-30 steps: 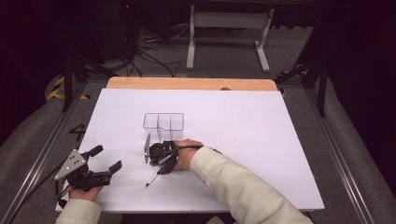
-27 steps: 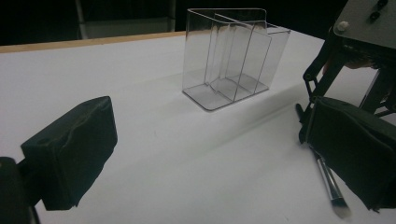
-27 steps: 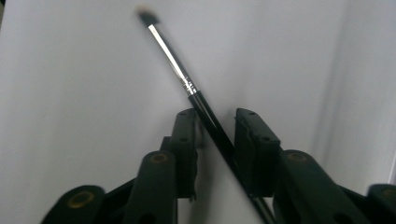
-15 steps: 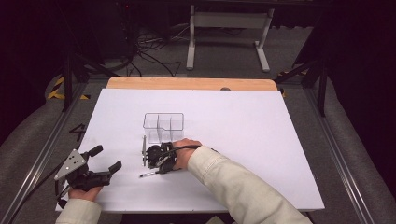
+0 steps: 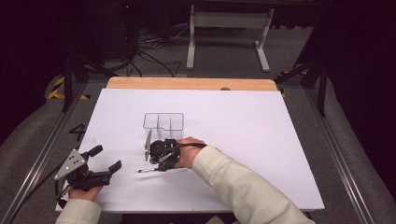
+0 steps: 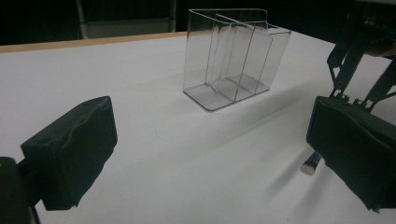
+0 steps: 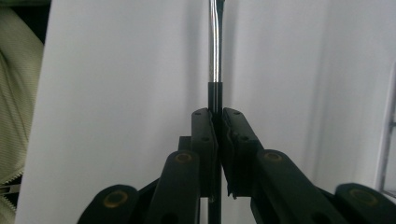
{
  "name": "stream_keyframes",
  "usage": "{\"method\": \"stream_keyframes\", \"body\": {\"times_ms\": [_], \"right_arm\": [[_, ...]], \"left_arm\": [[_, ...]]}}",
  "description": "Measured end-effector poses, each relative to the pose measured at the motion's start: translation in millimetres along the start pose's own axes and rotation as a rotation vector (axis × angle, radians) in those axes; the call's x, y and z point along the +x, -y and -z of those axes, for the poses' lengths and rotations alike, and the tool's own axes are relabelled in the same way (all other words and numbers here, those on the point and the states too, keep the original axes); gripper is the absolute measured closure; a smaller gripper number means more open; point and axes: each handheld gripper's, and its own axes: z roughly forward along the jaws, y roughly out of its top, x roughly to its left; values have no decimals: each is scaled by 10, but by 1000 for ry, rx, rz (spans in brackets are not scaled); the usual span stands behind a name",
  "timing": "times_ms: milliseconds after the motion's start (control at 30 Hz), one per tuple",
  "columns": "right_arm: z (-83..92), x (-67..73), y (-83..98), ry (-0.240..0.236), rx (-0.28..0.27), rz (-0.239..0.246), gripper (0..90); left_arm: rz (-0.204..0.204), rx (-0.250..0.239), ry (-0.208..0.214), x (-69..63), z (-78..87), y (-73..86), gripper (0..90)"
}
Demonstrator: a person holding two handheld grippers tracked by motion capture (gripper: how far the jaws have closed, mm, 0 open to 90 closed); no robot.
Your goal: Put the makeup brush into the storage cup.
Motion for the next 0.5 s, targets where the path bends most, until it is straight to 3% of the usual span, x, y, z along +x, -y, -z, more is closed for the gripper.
{"method": "stream_keyframes", "body": {"times_ms": [300, 500], "right_arm": [[221, 40, 22, 24, -89, -6, 846], [403, 43, 89, 56, -199, -26, 846]], "left_arm": [[2, -4, -3, -3, 3, -1, 25], [3, -6, -3, -2, 13, -3, 26]]}}
